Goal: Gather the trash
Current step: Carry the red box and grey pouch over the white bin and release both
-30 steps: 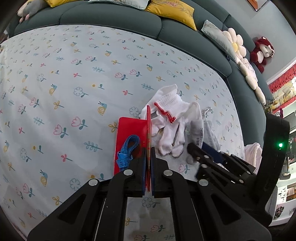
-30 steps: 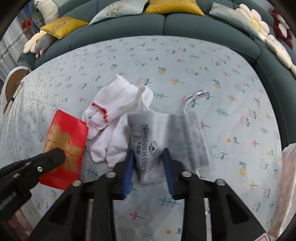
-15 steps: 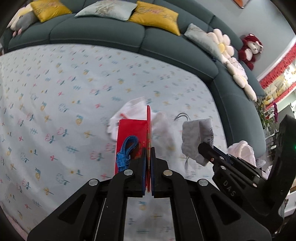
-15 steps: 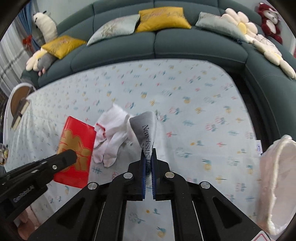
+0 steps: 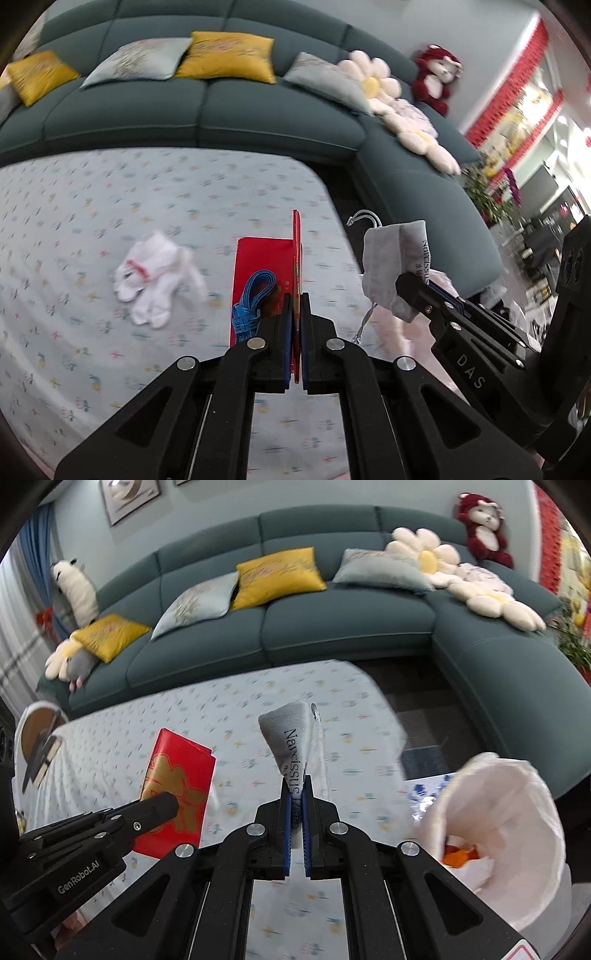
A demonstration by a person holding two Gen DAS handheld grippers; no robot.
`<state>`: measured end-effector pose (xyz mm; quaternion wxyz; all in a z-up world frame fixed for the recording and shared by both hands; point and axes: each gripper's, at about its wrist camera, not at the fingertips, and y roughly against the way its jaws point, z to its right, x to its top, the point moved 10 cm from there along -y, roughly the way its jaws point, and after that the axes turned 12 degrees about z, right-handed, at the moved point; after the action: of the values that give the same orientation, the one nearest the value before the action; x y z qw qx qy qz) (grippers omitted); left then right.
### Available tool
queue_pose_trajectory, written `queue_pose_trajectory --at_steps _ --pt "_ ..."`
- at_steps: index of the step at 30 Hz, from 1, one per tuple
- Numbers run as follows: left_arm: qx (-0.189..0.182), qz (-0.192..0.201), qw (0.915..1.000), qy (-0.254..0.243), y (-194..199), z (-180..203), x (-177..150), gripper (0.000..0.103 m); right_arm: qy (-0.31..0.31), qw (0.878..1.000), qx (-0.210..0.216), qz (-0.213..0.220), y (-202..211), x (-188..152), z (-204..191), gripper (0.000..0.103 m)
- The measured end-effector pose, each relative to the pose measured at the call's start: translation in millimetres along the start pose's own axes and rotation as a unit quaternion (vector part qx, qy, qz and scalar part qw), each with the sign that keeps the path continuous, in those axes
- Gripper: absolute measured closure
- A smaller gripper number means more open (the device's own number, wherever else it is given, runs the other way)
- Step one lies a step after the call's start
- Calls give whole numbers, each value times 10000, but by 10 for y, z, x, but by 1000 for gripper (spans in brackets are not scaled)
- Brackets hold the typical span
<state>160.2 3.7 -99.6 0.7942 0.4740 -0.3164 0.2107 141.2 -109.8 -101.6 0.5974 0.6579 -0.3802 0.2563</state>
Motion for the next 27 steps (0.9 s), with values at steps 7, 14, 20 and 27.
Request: queue_pose_trajectory --at_steps 7,14,20,27 --pt "-342 -22 9980 -526 -34 752 -90 100 -254 9991 -287 195 331 24 553 98" --pt "-635 -96 9933 -956 -94 1367 -213 100 -530 9963 -578 341 599 -13 1122 98" --pt "-805 -210 9891 -1215 -167 1759 -365 100 -762 9932 -791 390 737 -88 1515 98" --pt "-989 -338 9844 -1412 -241 2101 -510 100 -935 9902 -961 398 811 -158 1822 98"
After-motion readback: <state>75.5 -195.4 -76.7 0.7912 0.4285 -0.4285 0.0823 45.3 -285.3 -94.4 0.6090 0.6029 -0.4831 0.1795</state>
